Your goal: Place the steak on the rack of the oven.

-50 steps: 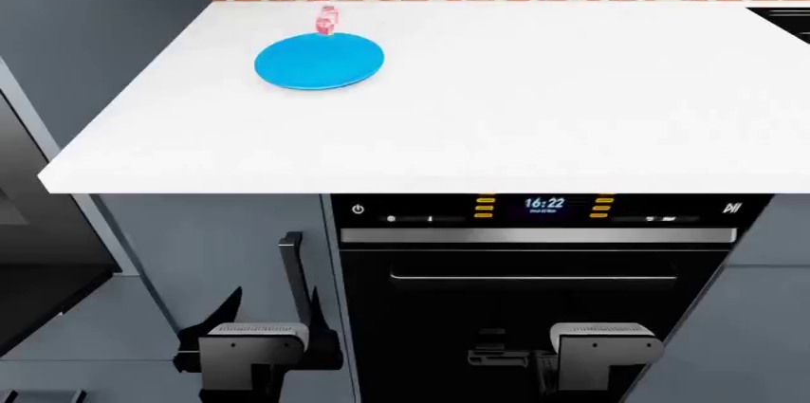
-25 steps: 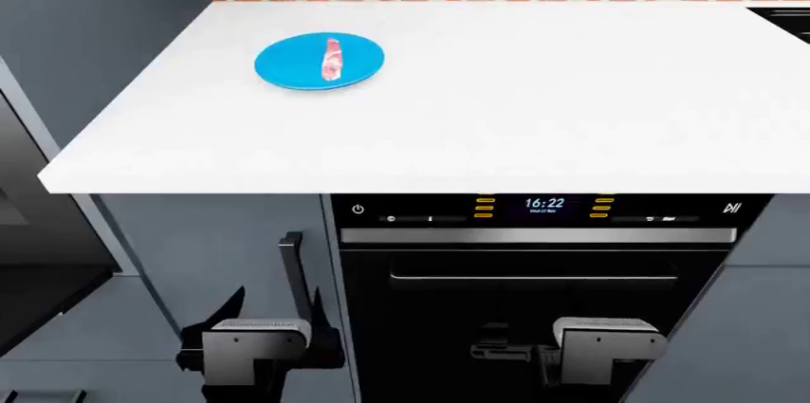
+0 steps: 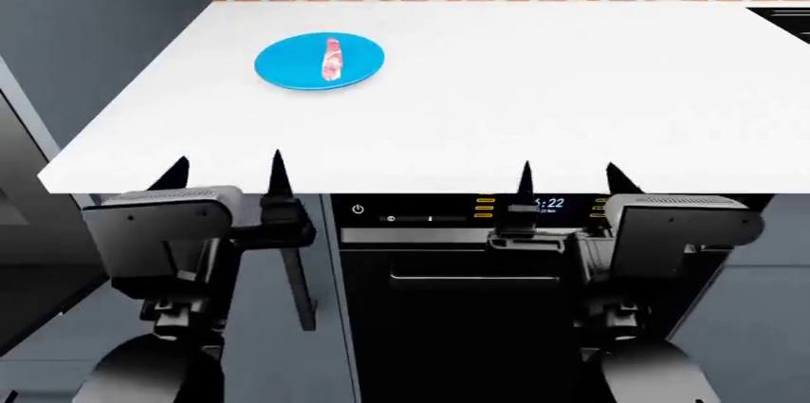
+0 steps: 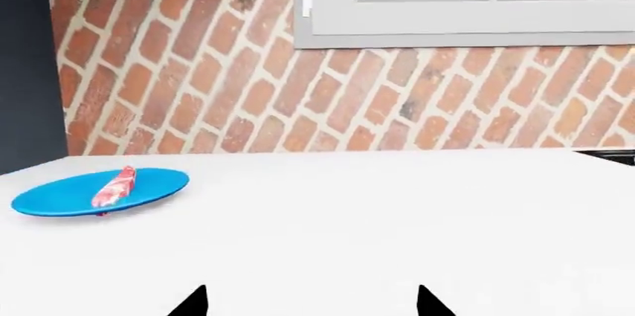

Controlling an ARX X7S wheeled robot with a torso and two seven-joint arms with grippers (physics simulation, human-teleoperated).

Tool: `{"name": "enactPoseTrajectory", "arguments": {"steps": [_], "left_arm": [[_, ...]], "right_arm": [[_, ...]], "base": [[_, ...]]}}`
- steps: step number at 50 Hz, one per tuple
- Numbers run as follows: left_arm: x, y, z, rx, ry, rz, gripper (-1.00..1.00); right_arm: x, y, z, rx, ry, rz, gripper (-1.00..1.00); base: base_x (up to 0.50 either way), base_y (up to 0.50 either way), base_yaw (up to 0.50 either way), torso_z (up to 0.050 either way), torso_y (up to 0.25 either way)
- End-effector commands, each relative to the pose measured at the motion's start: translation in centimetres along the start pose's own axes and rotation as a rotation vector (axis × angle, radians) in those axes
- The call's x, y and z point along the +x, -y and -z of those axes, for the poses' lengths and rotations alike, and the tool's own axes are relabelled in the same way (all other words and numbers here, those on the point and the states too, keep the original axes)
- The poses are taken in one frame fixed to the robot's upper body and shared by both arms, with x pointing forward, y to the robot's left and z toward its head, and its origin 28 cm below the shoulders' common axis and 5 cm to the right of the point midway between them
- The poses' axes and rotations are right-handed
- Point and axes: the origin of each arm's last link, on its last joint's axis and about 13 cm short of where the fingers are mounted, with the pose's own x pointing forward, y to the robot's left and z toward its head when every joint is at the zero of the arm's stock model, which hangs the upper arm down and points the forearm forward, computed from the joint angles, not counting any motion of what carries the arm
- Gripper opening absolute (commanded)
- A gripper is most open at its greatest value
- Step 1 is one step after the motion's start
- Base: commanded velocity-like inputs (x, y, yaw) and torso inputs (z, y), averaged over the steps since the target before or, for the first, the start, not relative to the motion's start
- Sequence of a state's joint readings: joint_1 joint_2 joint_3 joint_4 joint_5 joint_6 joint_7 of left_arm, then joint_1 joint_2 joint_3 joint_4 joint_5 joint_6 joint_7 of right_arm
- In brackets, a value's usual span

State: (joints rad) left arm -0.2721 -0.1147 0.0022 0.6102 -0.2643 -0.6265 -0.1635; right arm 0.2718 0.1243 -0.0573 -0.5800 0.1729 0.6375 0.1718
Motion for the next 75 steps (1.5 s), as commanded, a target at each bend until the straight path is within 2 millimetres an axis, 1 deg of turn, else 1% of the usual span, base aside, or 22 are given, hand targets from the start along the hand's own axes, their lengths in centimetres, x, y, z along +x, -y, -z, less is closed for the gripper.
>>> {"name": "enactPoseTrajectory", "arguments": {"steps": [1, 3, 6, 9, 11, 13, 18, 20, 24, 28, 34, 38, 44, 52, 55, 75], "left_arm": [[2.2, 0.7, -8.1, 0.013, 0.171, 0.081, 1.0], [3.1, 0.7, -9.3, 0.03, 0.172, 0.106, 1.0], [4.6, 0.8, -10.2, 0.053, 0.149, 0.135, 1.0], [6.8, 1.1, -11.1, 0.09, 0.131, 0.157, 1.0], [8.3, 1.0, -11.6, 0.082, 0.099, 0.163, 1.0], [9.3, 0.9, -12.1, 0.077, 0.089, 0.167, 1.0], [12.7, 0.6, -13.5, 0.107, 0.086, 0.169, 1.0], [14.1, 0.6, -14.2, 0.115, 0.087, 0.176, 1.0], [16.2, 0.7, -15.7, 0.101, 0.089, 0.19, 1.0], [18.1, 0.5, -17.2, 0.086, 0.103, 0.178, 1.0], [20.4, 0.3, -18.7, 0.106, 0.104, 0.151, 1.0], [22.0, 0.4, -19.5, 0.108, 0.094, 0.147, 1.0], [23.2, 0.5, -20.0, 0.106, 0.091, 0.143, 1.0], [23.8, 0.8, -20.2, 0.095, 0.087, 0.152, 1.0], [24.0, 1.0, -20.3, 0.095, 0.092, 0.157, 1.0], [24.1, 1.4, -19.9, 0.09, 0.08, 0.177, 1.0]], "right_arm": [[1.2, 0.5, -7.9, -0.034, 0.122, -0.015, 1.0], [1.6, 0.6, -9.4, -0.029, 0.143, -0.024, 1.0], [2.5, 0.6, -10.8, -0.039, 0.164, -0.034, 1.0], [4.3, 0.5, -12.4, -0.046, 0.196, -0.06, 1.0], [5.7, 0.5, -13.6, -0.038, 0.208, -0.075, 1.0], [6.6, 0.6, -14.4, -0.034, 0.232, -0.079, 1.0], [9.7, 0.9, -15.4, -0.032, 0.22, -0.082, 1.0], [11.0, 1.1, -16.0, -0.044, 0.221, -0.085, 1.0], [13.3, 1.2, -17.4, -0.056, 0.228, -0.088, 1.0], [15.7, 0.9, -18.6, -0.031, 0.22, -0.083, 1.0], [17.8, 0.2, -19.1, -0.004, 0.194, -0.095, 1.0], [18.9, 0.3, -19.7, 0.007, 0.183, -0.088, 1.0], [19.6, 0.7, -20.1, 0.009, 0.17, -0.073, 1.0], [19.9, 0.5, -20.1, 0.014, 0.159, -0.083, 1.0], [20.0, 0.5, -20.1, 0.013, 0.154, -0.084, 1.0], [20.2, 0.5, -19.2, 0.027, 0.113, -0.088, 1.0]], "base": [[0.0, 0.0, 0.0, 0.0, 0.0], [0.0, 0.0, 0.0, 0.0, 0.0], [0.0, 0.0, 0.0, 0.0, 0.0], [0.0, 0.0, 0.0, 0.0, 0.0], [0.0, 0.0, 0.0, 0.0, 0.0], [0.0, 0.0, 0.0, 0.0, 0.0], [0.0, 0.0, 0.0, 0.0, 0.0], [0.0, 0.0, 0.0, 0.0, 0.0], [0.0, 0.0, 0.0, 0.0, 0.0], [0.0, 0.0, 0.0, 0.0, 0.0], [0.01, 0.01, 0.0, 0.0, 0.0], [0.13, 0.19, 0.0, 0.0, 0.0], [0.17, 0.41, 0.0, 0.0, 0.0], [0.18, 0.41, 0.0, 0.0, 0.0], [0.22, 0.2, 0.0, 0.0, 0.0], [0.37, 0.17, 0.0, 0.0, 0.0]]}}
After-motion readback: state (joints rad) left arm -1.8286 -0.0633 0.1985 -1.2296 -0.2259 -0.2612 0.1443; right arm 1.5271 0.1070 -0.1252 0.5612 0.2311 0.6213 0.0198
